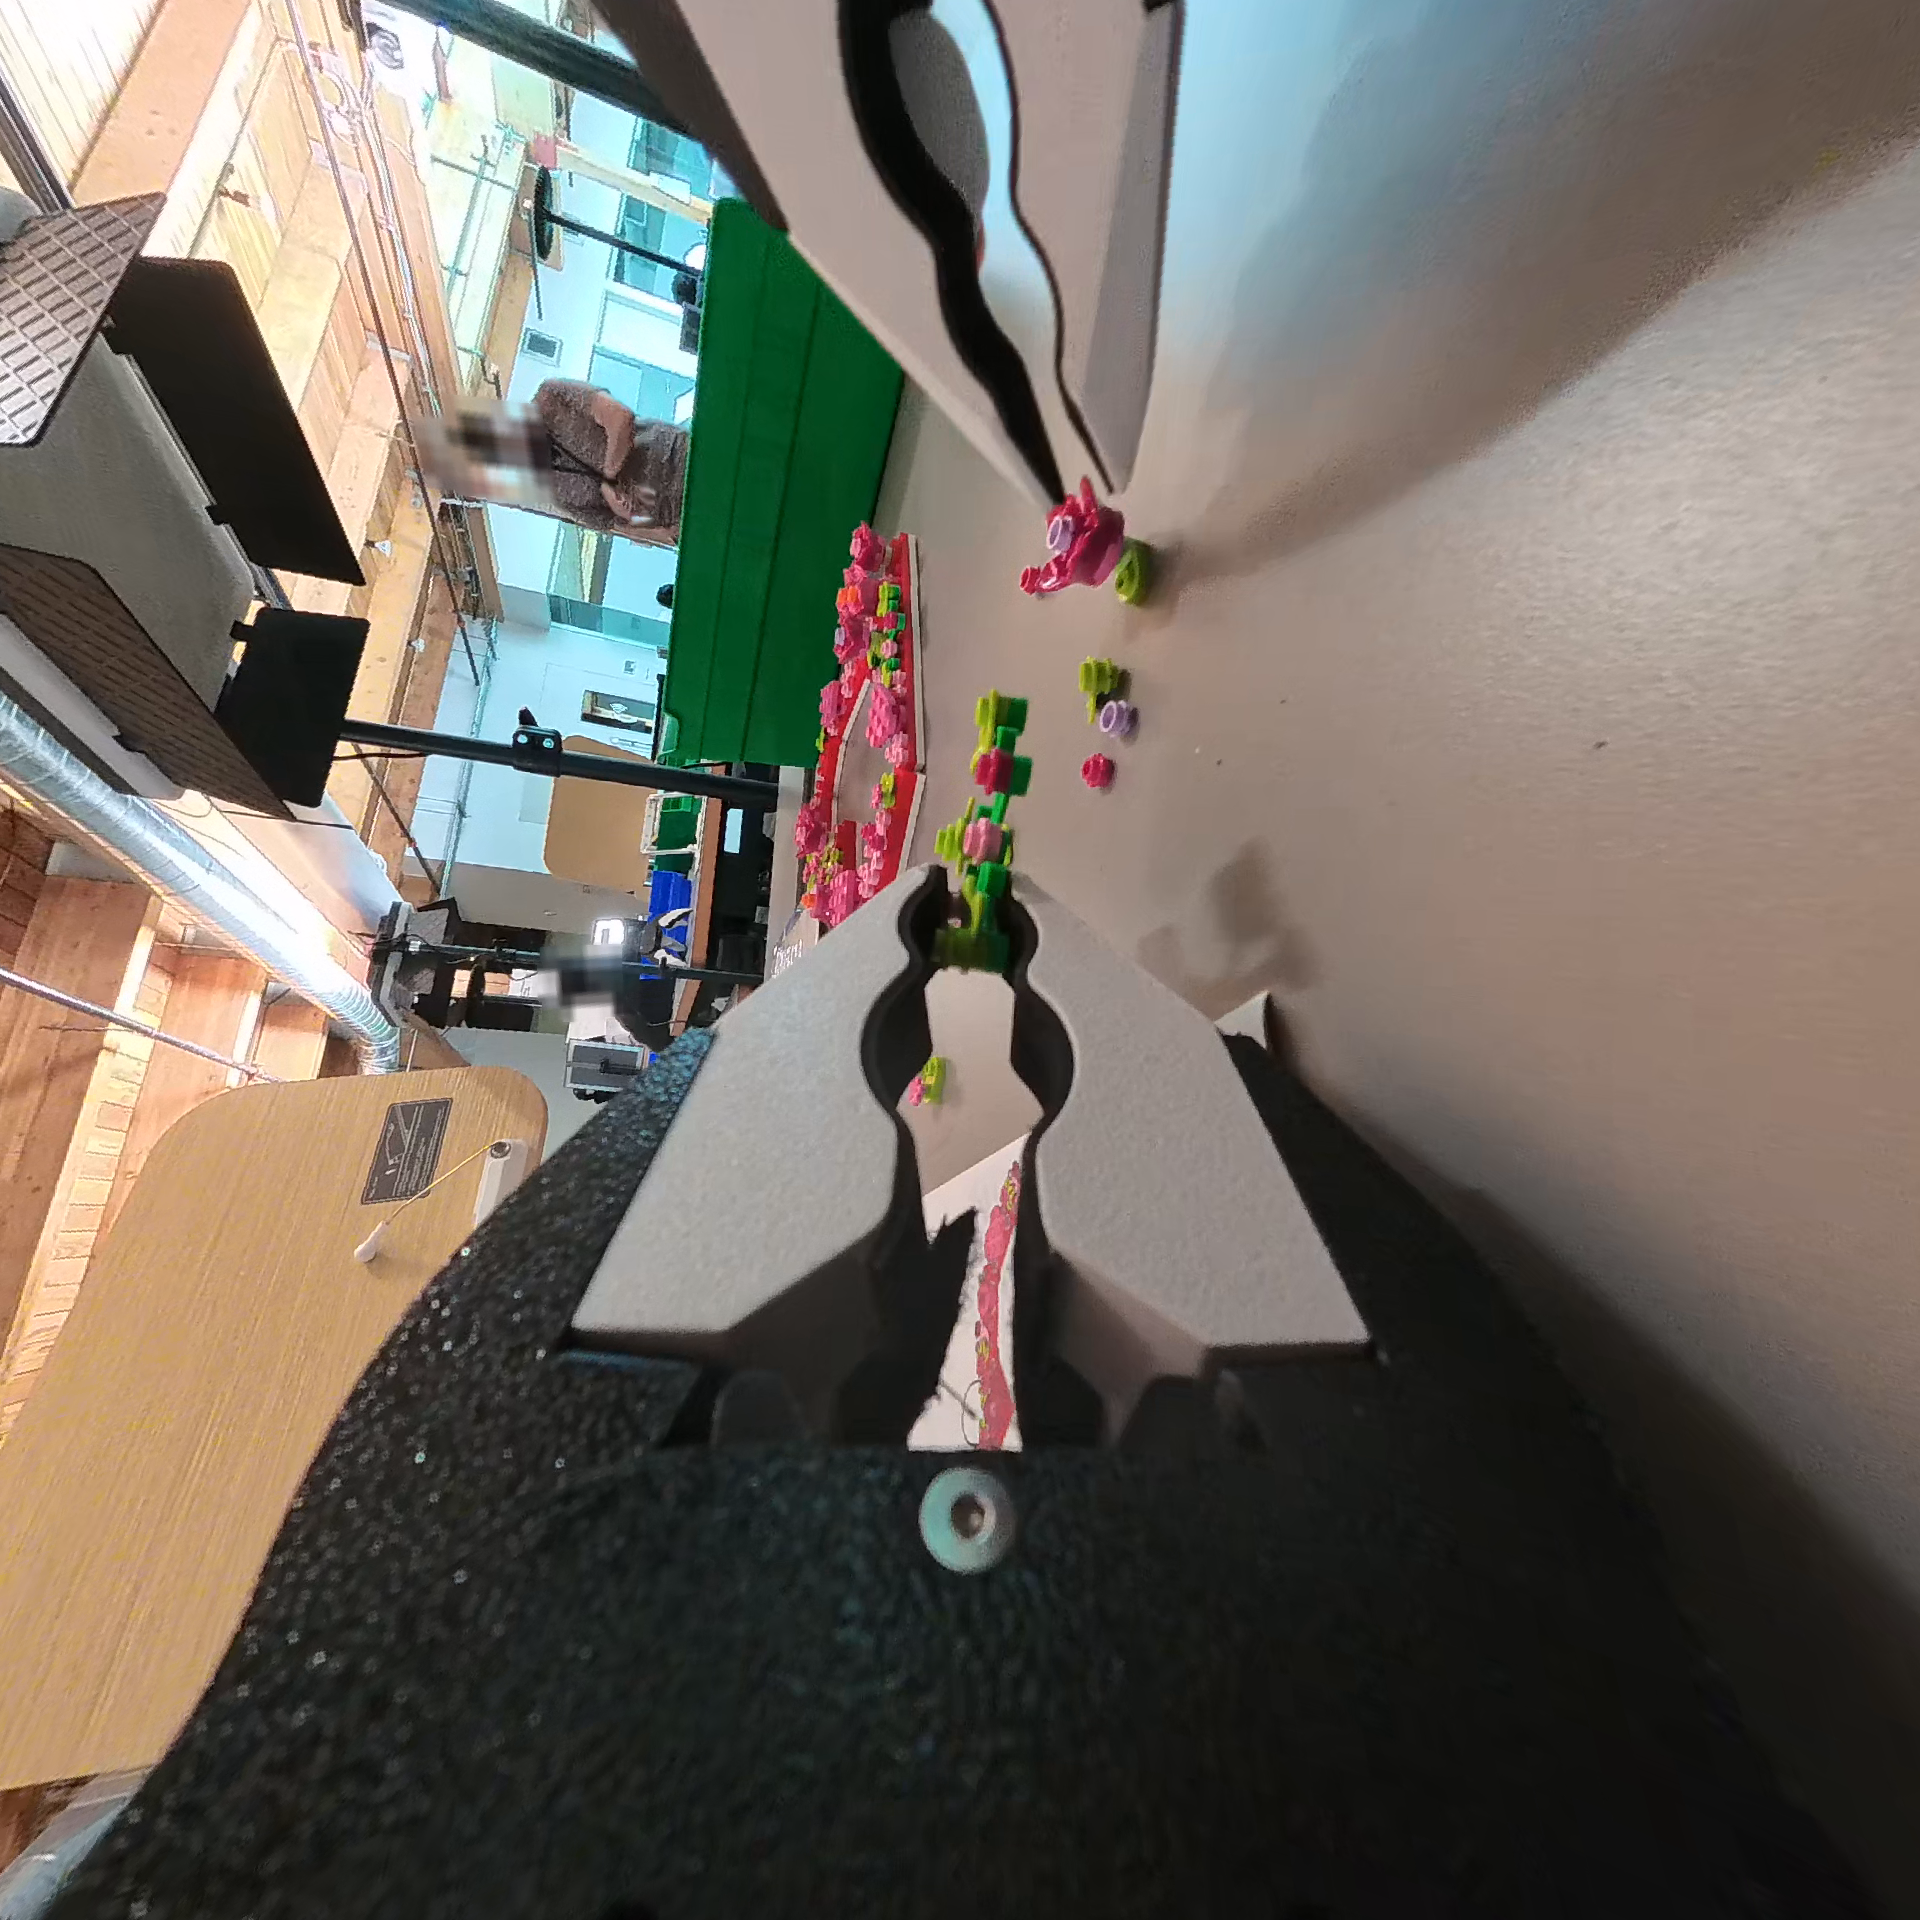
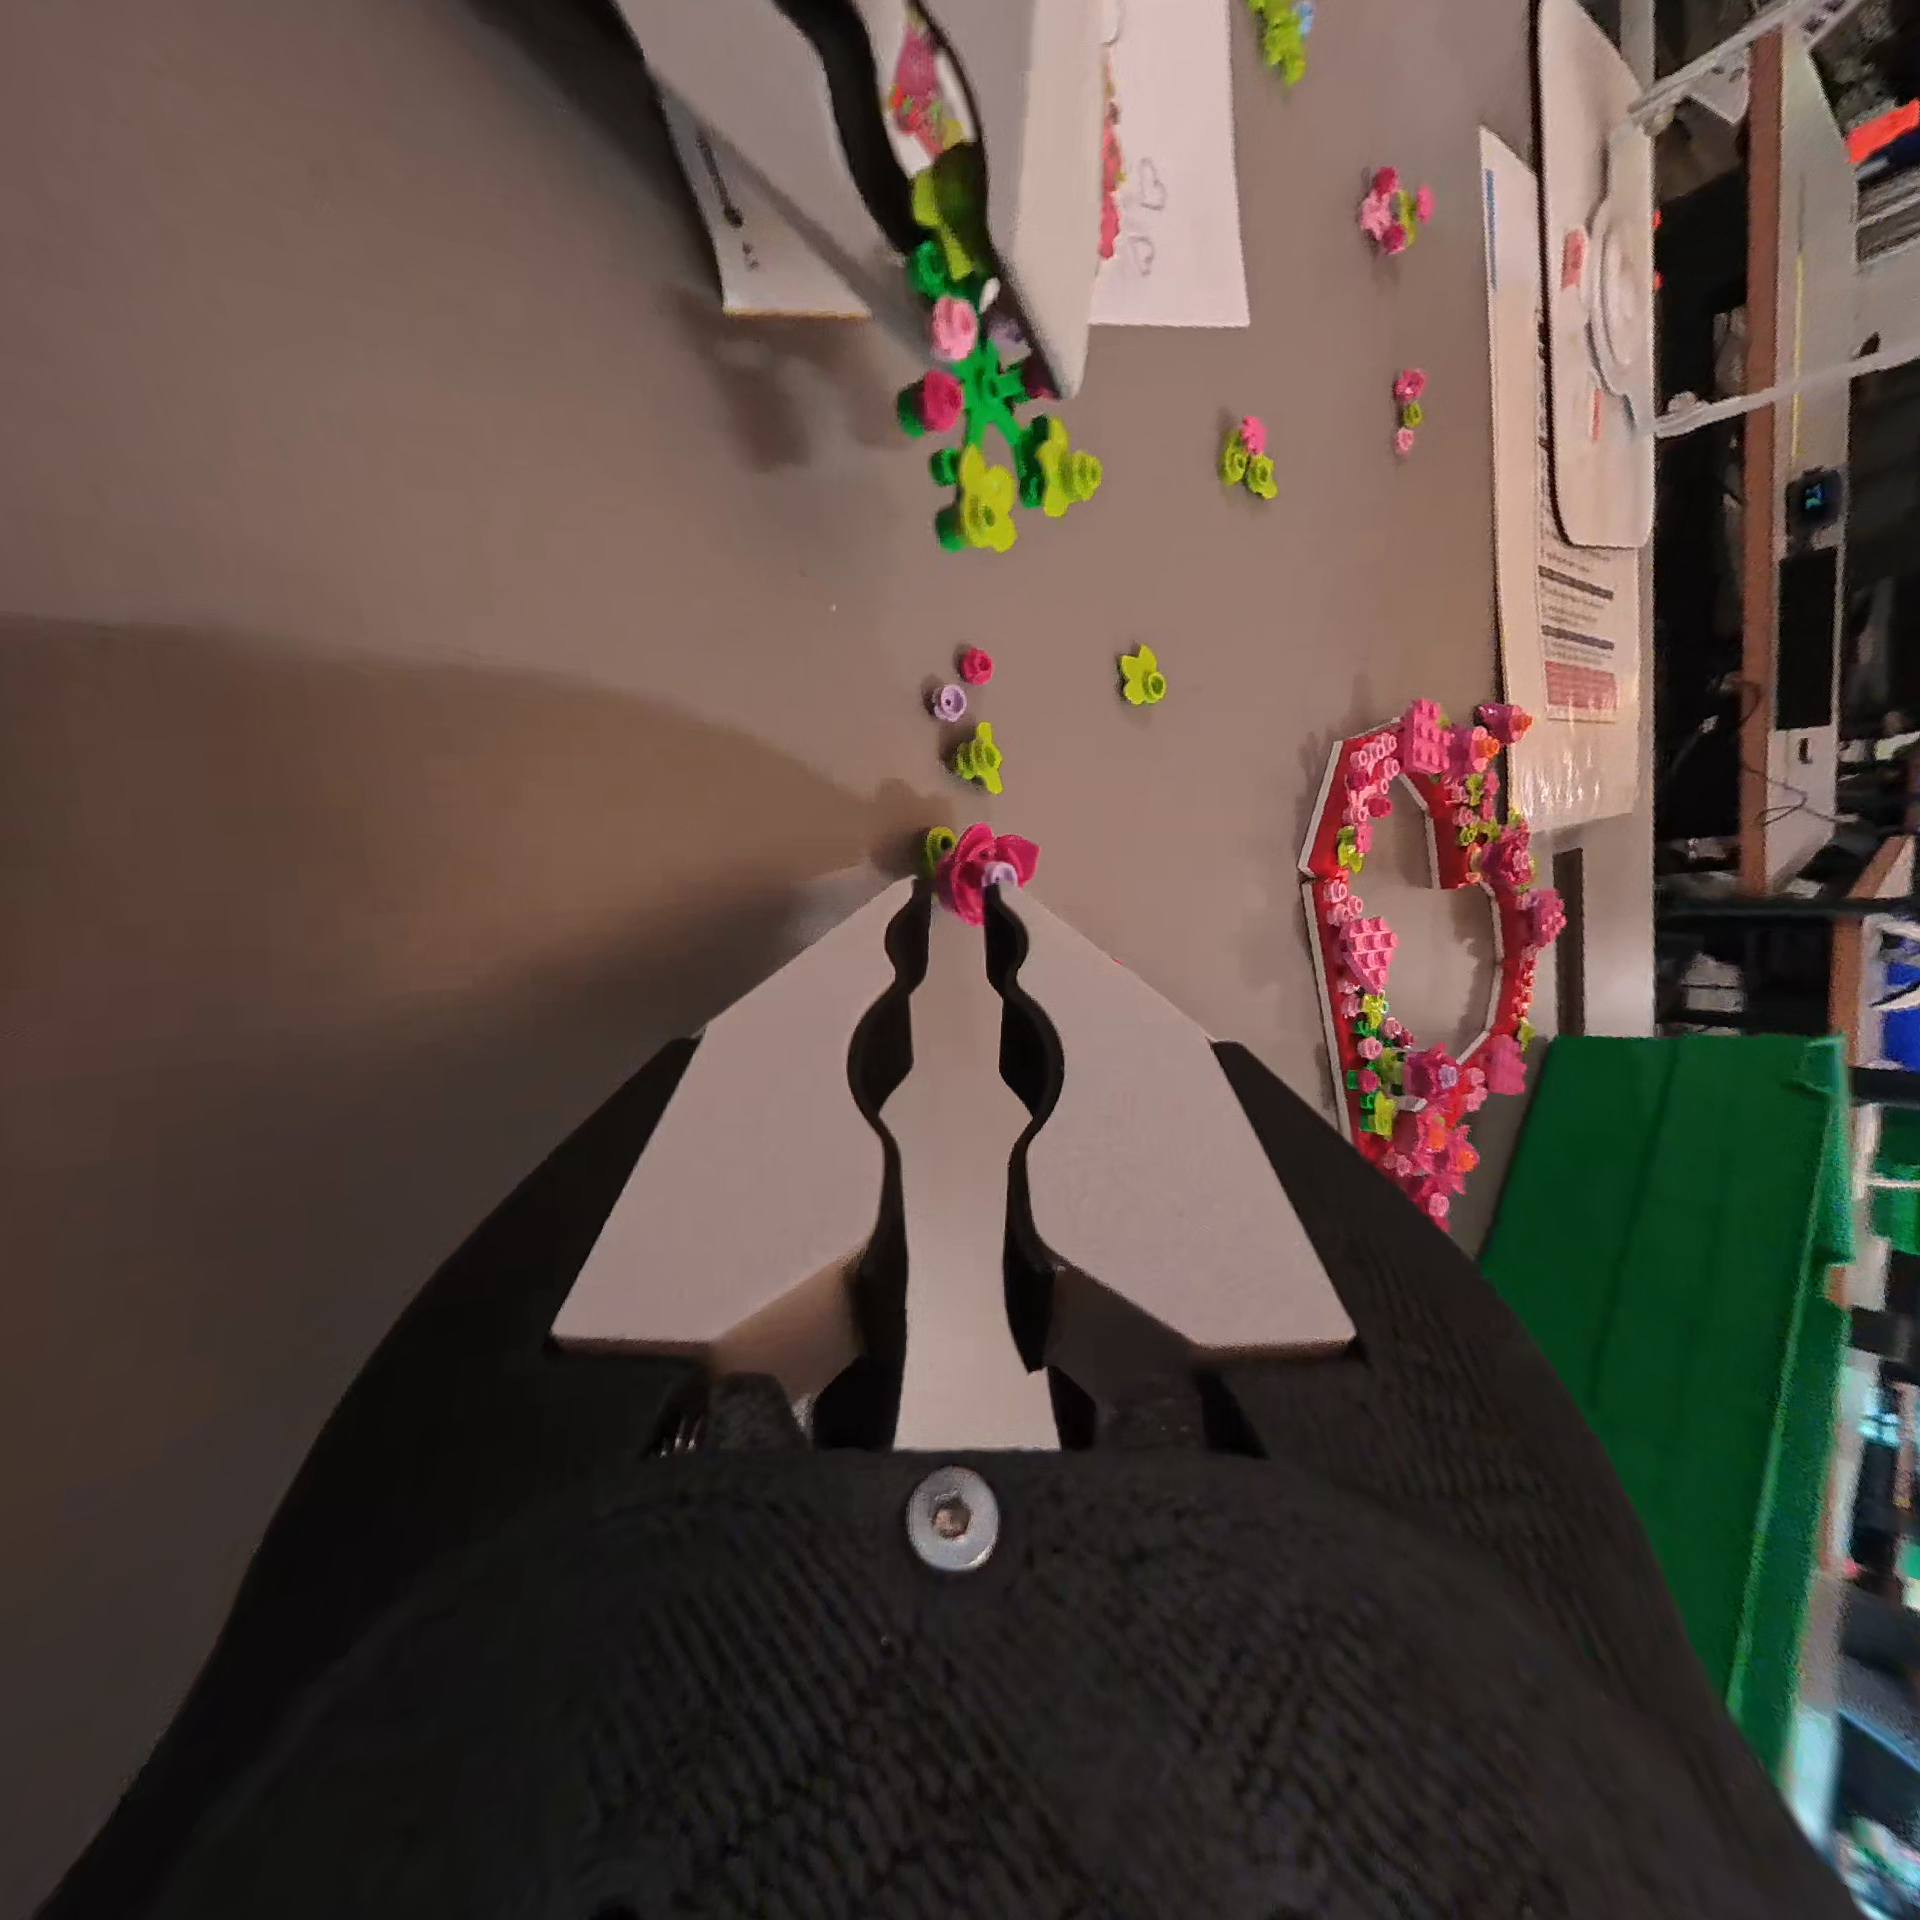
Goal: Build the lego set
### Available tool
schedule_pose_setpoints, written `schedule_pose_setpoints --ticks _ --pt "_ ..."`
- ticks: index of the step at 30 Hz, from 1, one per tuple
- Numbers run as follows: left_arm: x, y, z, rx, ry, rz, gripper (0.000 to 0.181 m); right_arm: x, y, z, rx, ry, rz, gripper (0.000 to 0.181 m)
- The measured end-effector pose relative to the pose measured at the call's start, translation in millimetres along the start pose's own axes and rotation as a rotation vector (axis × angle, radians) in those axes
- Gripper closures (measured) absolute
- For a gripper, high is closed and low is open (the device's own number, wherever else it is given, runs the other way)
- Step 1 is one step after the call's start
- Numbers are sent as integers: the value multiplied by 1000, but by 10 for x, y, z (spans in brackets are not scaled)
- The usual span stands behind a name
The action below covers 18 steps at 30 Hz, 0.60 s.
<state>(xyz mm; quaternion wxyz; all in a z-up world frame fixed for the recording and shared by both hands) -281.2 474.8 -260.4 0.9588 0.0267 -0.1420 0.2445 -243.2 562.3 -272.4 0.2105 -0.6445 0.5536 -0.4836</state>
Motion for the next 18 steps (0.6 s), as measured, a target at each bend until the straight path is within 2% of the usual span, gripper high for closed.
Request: schedule_pose_setpoints --ticks 9,14,18 --pt "6 -3 -13 -7 4 -5 175 -31 25 -36 -48 -166 95 179" --pt "11 -6 -47 -22 24 -9 175 376 -79 -75 63 21 -187 181" --pt "16 -13 -79 -35 54 -15 175 547 -100 -84 150 78 -260 181"
Point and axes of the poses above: each gripper's, where its closed fingertips meet, y out along the fingers, x out of its top, z = x × y across the jaws, the point moved 2 cm from there along -y, back along the fingers, and after that the axes turned 13 degrees about x, right-handed, at the moved point
